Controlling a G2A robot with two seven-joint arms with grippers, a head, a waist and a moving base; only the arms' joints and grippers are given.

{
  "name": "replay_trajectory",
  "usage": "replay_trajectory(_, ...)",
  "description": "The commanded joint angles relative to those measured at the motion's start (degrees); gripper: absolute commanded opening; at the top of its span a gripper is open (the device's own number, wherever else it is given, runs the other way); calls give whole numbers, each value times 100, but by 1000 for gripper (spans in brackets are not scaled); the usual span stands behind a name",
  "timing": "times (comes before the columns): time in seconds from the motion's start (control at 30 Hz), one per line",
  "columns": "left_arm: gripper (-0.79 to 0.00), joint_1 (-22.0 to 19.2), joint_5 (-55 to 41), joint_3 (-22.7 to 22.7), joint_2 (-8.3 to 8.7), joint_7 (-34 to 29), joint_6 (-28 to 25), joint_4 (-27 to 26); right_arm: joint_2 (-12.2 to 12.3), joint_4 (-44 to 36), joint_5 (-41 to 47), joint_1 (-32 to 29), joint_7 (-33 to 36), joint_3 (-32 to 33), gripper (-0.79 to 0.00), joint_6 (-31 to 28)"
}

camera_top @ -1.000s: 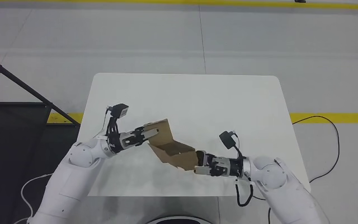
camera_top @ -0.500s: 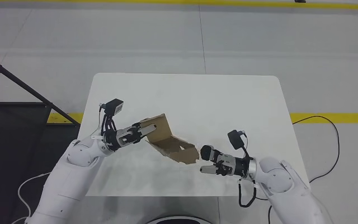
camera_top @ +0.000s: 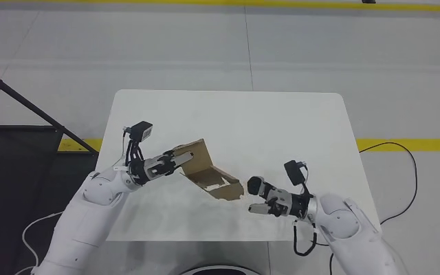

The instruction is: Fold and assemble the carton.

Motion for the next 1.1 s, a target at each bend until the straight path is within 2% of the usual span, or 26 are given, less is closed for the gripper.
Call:
replay_trajectory(0.0, -785, -45, 95, 27, -4, 31, -41, 37, 2, -24, -188, -1, -90, 29, 0, -185)
replay_trajectory(0.23, -785, -223, 232, 210, -17, -61, -298, 172, -13, -375, -1426, -114, -754, 265, 0, -313)
replay_trajectory(0.6, -785, -368, 378, 489, 16, 308, -673, 170, -78, -813, -3373, -264, -1694, 298, 0, 469)
replay_trajectory(0.97, -785, -368, 378, 489, 16, 308, -673, 170, -79, -829, -3445, -279, -1724, 300, 0, 540)
replay_trajectory(1.07, -785, -332, 449, 495, 14, 398, -519, 114, -84, -997, -3621, -323, -2039, 357, 0, 555)
